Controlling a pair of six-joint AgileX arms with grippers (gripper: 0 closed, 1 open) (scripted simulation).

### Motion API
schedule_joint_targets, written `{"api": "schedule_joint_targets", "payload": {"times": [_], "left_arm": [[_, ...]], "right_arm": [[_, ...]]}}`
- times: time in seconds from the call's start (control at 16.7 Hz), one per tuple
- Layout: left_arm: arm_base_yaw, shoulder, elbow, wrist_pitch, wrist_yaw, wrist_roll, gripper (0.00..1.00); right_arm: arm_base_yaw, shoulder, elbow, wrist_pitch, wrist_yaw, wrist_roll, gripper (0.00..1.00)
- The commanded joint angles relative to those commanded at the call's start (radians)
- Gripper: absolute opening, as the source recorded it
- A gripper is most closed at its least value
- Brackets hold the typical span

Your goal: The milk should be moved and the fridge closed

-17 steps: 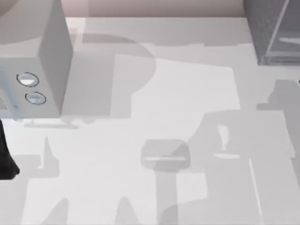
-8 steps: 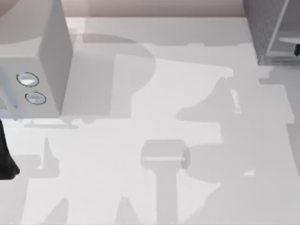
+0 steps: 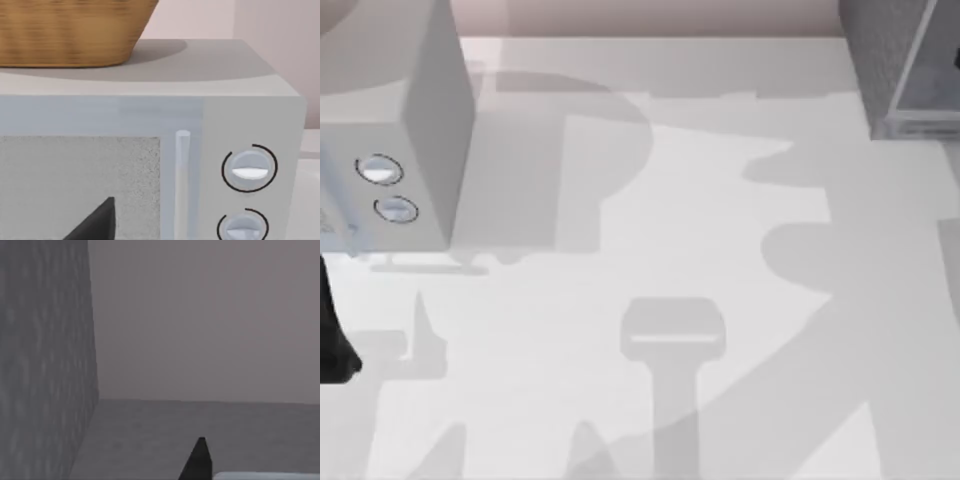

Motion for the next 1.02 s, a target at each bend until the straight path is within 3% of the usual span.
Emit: {"api": "schedule_joint_targets", "payload": {"times": [0.24, 0.96, 1.02], "left_arm": [[0.000, 0.000, 0.000, 0.000, 0.000, 0.000, 1.00], [0.000, 0.000, 0.000, 0.000, 0.000, 0.000, 1.00], [0.000, 0.000, 0.000, 0.000, 0.000, 0.000, 1.00]], "right_arm": [[-0.051, 0.128, 0.134, -0.046, -0.039, -0.003, 0.00], [-0.059, 0.136, 0.142, -0.052, -0.041, -0.003, 0.00], [-0.059, 0.136, 0.142, -0.052, -0.041, -0.003, 0.08]]}}
